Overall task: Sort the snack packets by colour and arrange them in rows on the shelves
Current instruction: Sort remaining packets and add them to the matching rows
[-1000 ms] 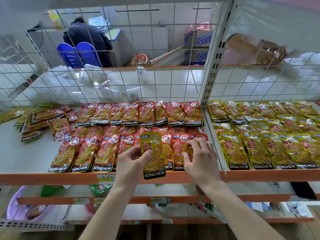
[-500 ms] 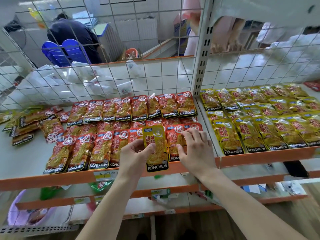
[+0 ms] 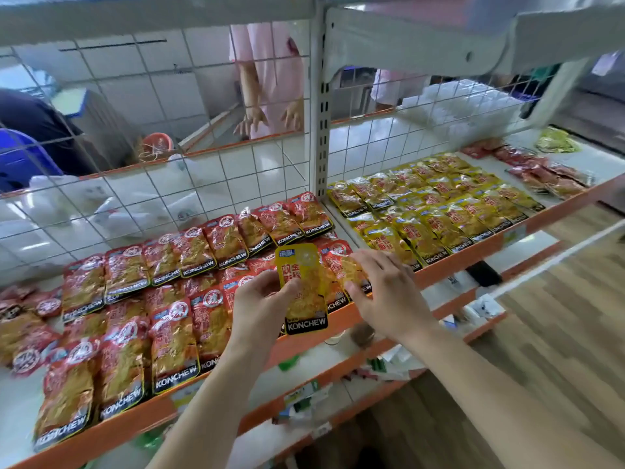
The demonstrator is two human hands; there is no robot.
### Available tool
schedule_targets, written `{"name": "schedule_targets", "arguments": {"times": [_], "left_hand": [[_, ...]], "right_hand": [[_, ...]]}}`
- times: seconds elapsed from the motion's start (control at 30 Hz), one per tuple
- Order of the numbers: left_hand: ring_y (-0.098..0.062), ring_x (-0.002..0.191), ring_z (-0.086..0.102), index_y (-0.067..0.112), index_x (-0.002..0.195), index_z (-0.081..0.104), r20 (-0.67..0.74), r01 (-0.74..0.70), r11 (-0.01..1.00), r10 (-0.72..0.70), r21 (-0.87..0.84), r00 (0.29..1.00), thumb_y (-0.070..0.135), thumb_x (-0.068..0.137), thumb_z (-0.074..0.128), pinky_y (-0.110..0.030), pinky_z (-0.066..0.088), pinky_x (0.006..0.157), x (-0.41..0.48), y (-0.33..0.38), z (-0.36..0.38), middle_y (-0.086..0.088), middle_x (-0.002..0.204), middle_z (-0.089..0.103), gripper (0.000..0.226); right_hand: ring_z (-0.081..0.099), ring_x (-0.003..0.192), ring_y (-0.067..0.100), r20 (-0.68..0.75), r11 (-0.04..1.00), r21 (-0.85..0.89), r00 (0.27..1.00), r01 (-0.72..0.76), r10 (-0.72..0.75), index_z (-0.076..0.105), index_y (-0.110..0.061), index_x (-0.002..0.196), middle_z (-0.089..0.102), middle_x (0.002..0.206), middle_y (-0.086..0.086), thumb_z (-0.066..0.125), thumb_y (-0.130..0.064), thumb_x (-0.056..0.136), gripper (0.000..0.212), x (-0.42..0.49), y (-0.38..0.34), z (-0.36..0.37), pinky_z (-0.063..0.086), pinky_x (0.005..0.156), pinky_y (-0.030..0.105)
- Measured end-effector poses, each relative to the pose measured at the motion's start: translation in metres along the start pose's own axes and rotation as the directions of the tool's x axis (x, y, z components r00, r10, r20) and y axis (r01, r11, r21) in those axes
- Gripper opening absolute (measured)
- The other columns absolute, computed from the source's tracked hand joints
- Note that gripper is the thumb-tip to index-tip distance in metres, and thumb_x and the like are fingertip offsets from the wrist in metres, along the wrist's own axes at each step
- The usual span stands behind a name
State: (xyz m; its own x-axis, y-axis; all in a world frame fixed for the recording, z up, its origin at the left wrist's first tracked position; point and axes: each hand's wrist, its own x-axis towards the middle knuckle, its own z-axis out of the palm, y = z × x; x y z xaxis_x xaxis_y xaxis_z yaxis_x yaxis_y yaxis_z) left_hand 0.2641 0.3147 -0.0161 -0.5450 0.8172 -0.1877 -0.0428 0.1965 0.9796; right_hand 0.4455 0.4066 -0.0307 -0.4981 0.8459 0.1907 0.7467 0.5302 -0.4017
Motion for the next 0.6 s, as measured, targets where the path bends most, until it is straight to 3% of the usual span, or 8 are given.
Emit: {"name": "schedule_targets", "arguments": {"times": [0.13,0.33,0.47,0.53,0.6], "left_hand": [[-0.009,0.078,0.072,0.022,0.091,0.075,0.105,-0.040,0.999,0.040,-0.004,0.994,0.016,0.087,0.076,-0.013,0.050,0.061,-0.003,0.008,0.019,0.007,0.083,0.077,0.007],[-0.020,0.086,0.074,0.025,0.083,0.075,0.155,-0.050,0.999,0.047,0.010,0.987,0.012,0.084,0.077,-0.034,0.057,0.082,-0.011,0.020,0.062,0.005,0.083,0.078,0.013],[-0.018,0.085,0.074,0.024,0.085,0.075,0.159,-0.078,0.997,0.075,0.014,0.984,0.014,0.085,0.077,-0.029,0.054,0.075,-0.009,0.027,0.101,0.006,0.084,0.078,0.010],[-0.019,0.084,0.074,0.024,0.082,0.075,0.159,-0.071,0.998,0.070,0.001,0.985,0.015,0.085,0.077,-0.032,0.055,0.079,-0.009,0.031,0.130,0.004,0.083,0.078,0.010],[-0.015,0.076,0.072,0.021,0.079,0.076,0.156,-0.059,0.998,0.059,-0.009,0.986,0.014,0.084,0.078,-0.027,0.054,0.073,-0.010,0.033,0.165,0.000,0.081,0.077,0.009]], "right_hand": [[0.034,0.137,0.015,-0.093,0.997,0.028,0.992,-0.078,0.081,0.050,-0.021,0.139,0.047,0.144,-0.005,0.059,-0.037,0.096,0.047,-0.023,0.008,-0.023,0.016,0.110,0.023],[0.031,0.141,0.013,-0.163,0.991,0.013,0.978,-0.130,0.131,0.050,-0.028,0.138,0.042,0.149,-0.009,0.051,-0.047,0.094,0.048,-0.036,0.039,-0.055,0.018,0.105,0.030],[0.025,0.145,0.014,-0.181,0.987,0.028,0.970,-0.158,0.161,0.046,-0.026,0.143,0.036,0.154,-0.008,0.041,-0.054,0.090,0.060,-0.037,0.077,-0.076,0.019,0.113,0.043],[0.024,0.145,0.014,-0.198,0.985,0.047,0.965,-0.167,0.173,0.045,-0.026,0.143,0.034,0.155,-0.009,0.043,-0.054,0.089,0.061,-0.038,0.102,-0.089,0.020,0.114,0.047],[0.024,0.143,0.013,-0.213,0.984,0.055,0.961,-0.169,0.177,0.047,-0.028,0.142,0.035,0.155,-0.010,0.046,-0.052,0.089,0.058,-0.040,0.132,-0.105,0.022,0.112,0.048]]}}
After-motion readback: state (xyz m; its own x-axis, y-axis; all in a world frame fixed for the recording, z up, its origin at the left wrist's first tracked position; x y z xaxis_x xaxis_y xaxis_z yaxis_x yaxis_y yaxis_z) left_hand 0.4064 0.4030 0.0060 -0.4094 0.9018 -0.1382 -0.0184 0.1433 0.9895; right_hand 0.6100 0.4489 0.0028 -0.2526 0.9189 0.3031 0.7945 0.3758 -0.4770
